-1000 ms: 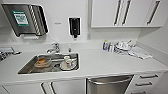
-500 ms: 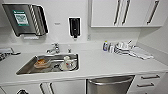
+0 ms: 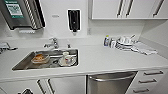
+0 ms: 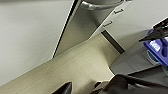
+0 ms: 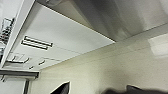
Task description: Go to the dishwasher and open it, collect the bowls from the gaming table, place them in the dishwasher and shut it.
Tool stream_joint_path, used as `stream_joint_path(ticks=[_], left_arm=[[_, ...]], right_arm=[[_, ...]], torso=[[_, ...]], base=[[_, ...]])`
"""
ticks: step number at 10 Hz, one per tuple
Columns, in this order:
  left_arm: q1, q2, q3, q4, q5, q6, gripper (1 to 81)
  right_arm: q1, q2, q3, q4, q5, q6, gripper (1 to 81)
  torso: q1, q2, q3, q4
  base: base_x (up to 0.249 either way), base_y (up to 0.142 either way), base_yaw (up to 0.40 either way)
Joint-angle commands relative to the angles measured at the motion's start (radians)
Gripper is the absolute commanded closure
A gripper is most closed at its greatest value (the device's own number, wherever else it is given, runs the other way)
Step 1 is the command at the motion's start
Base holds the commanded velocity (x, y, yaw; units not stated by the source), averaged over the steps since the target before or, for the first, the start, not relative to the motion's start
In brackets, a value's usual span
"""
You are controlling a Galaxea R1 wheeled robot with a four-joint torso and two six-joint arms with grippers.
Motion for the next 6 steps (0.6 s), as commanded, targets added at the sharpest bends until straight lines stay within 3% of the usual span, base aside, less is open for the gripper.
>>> stream_joint_path(ticks=[1,2,4,6], left_arm=[[-0.087,-0.036,0.012,-0.016,0.021,0.0,1.0],[-0.087,-0.037,0.006,-0.016,0.021,0.0,1.0],[-0.098,-0.033,0.006,-0.014,0.021,0.0,1.0],[-0.105,-0.022,0.008,-0.005,0.021,0.0,1.0]], right_arm=[[0.133,-0.052,0.059,0.012,-0.045,0.04,1.0],[0.157,-0.048,0.059,0.012,-0.047,0.079,1.0],[0.231,-0.016,0.051,0.012,-0.119,0.155,1.0],[0.288,0.034,0.016,0.004,-0.16,0.268,1.0]], torso=[[0.062,-0.097,0.001,0.0],[0.016,-0.025,-0.007,0.0],[0.047,-0.079,-0.015,0.0],[0.056,-0.092,-0.015,0.0]], base=[[0.0,0.0,0.0],[0.0,0.0,0.0],[0.0,0.0,0.0],[0.0,0.0,0.0]])
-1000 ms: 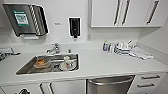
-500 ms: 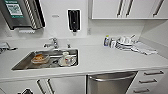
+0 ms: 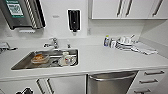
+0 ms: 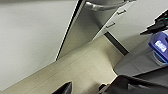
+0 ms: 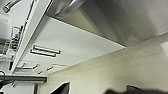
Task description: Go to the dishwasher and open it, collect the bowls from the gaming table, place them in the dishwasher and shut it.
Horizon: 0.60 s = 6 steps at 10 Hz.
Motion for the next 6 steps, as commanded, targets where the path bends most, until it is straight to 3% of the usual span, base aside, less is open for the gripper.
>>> stream_joint_path(ticks=[1,3,4,6], left_arm=[[-0.094,-0.024,0.021,0.001,0.02,0.0,1.0],[-0.123,-0.013,0.019,0.001,0.021,0.0,1.0],[-0.14,0.001,0.021,0.001,0.026,0.0,1.0],[-0.167,0.027,0.022,-0.005,0.054,0.0,1.0]], right_arm=[[0.159,0.01,-0.027,0.007,-0.097,0.13,1.0],[0.221,0.035,-0.074,0.005,-0.174,0.277,1.0],[0.251,0.05,-0.087,0.004,-0.217,0.32,1.0],[0.329,0.076,-0.109,0.002,-0.237,0.416,1.0]], torso=[[0.0,0.0,0.0,0.0],[0.001,0.0,0.0,0.0],[0.001,0.0,0.0,0.0],[0.001,0.0,-0.001,0.0]], base=[[0.0,0.0,0.0],[0.0,0.0,0.0],[0.0,0.0,0.0],[0.0,0.0,0.0]])
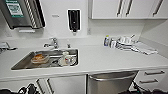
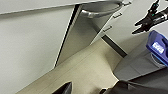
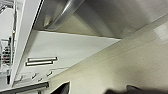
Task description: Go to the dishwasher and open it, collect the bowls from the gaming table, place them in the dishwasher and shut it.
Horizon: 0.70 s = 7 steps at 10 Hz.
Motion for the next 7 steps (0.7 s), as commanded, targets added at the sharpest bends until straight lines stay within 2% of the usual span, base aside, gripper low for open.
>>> stream_joint_path(ticks=[1,3,5,7], left_arm=[[-0.106,-0.013,0.022,-0.007,0.041,0.0,1.0],[-0.106,0.002,0.021,-0.003,0.041,0.0,1.0],[-0.106,0.007,0.019,0.0,0.041,0.0,1.0],[-0.106,0.009,0.021,0.001,0.043,0.0,1.0]], right_arm=[[0.204,-0.006,-0.028,0.01,-0.073,0.11,1.0],[0.247,0.056,-0.111,0.008,-0.132,0.236,1.0],[0.258,0.097,-0.179,0.004,-0.134,0.41,1.0],[0.282,0.138,-0.256,0.002,-0.134,0.538,1.0]], torso=[[0.0,0.0,0.0,0.0],[0.0,0.0,0.0,0.0],[0.0,0.0,0.0,0.0],[0.001,0.0,0.0,0.0]], base=[[0.0,0.0,0.0],[0.0,0.0,0.0],[0.0,0.0,0.0],[0.0,0.0,0.0]])
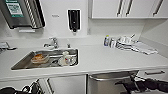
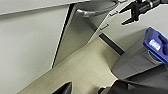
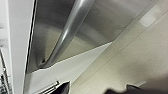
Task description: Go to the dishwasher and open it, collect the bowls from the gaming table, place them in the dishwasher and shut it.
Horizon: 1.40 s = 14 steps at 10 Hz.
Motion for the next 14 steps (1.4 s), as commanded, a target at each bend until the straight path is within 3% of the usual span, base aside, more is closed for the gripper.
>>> stream_joint_path(ticks=[1,5,7,11,14], left_arm=[[-0.092,-0.024,0.019,0.001,0.017,0.0,1.0],[-0.092,-0.002,0.016,0.0,0.051,0.0,1.0],[-0.091,0.011,0.007,0.0,0.06,0.0,1.0],[-0.083,0.033,-0.008,0.0,0.06,0.001,1.0],[-0.079,0.028,-0.018,0.001,0.06,0.003,1.0]], right_arm=[[0.199,0.035,-0.087,0.003,-0.037,0.165,1.0],[0.25,0.078,-0.216,-0.002,-0.038,0.227,1.0],[0.239,0.089,-0.285,-0.065,-0.04,0.23,1.0],[0.235,0.127,-0.383,-0.075,-0.083,0.23,1.0],[0.21,0.205,-0.486,-0.089,-0.139,0.232,1.0]], torso=[[0.0,0.0,0.0,0.0],[0.001,0.0,0.0,0.0],[0.001,0.0,0.0,0.0],[0.001,0.0,0.0,0.0],[0.001,0.0,-0.001,0.0]], base=[[0.0,0.0,0.0],[0.0,0.0,0.0],[0.0,0.0,0.0],[0.0,0.0,0.0],[0.0,0.0,0.0]])
